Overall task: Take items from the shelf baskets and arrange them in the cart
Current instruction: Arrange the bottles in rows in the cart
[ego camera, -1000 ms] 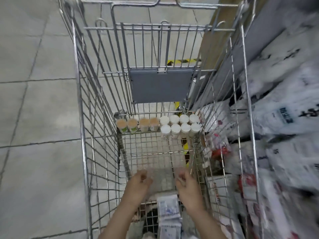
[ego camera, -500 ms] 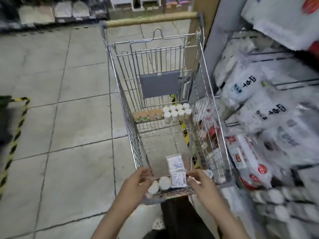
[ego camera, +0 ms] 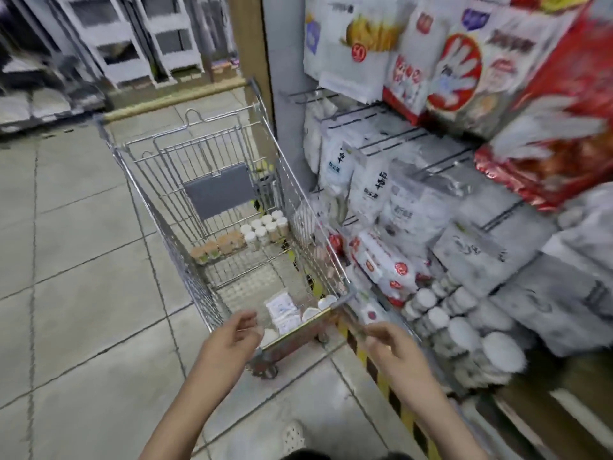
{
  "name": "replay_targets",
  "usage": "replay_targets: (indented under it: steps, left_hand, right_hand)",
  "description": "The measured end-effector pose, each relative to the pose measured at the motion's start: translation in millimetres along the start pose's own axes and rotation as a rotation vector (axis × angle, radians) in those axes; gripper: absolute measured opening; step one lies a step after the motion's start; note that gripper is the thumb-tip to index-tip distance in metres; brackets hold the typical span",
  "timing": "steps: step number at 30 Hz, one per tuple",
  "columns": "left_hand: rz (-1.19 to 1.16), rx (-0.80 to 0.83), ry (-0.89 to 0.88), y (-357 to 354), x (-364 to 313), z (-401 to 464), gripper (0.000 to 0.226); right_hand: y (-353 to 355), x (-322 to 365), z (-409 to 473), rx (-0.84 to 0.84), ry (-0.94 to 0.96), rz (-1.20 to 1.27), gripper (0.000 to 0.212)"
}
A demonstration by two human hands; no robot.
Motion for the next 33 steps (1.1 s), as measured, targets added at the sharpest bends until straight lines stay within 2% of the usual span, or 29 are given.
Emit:
replay_targets:
  steps: [5,8,15,19,22,25,33]
  left_hand:
    - [0.075,0.132,-0.167,-81.4,-52.4,-35.6,0.023]
    - [0.125,0.260,-0.230,-158.0,-69.2,-70.5,0.022]
    - [0.276,0.684,-0.208,-353.1,-54.3,-172.7,0.030]
    - [0.278,0.833,-0.223,-426.7,-55.3,-229.1,0.031]
    - [0.270,0.883,-0.256,-456.0,-70.1,-252.2,0.025]
    - [0.201,0.911,-0.297,-471.0,-100.0,-255.3,0.020]
    - [-0.020,0.941,-0.611,-497.3,-236.6,-238.4,0.018]
  right_hand:
    - [69.3,-20.9,-58.6,-0.116,0.007,0.006,0.014]
    - [123.0,-66.4,-113.2,-0.208,-0.085,0.033,0.014]
    - [243.2,-202.5,-267.0,-0.456,-0.360,0.054,0.011]
    - [281.7,-245.0,-330.3,-0.570,-0.438,0.093,0.009]
    - [302.1,-252.6,-356.2,-0.615,-0.443,0.134,0.007]
    - [325.9,-240.6,-364.4,-0.682,-0.367,0.190,0.011]
    - [406.4,-175.6,-351.7,-0.874,-0.094,0.086,0.025]
Point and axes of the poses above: each hand's wrist, its own z-axis towards the middle knuckle, its own y-axis out of the back of the hand, x = y × z, the point moved 9 cm from there along z, towards the middle knuckle, and after that the axes turned 12 degrees about -z, right-handed, at the moved point
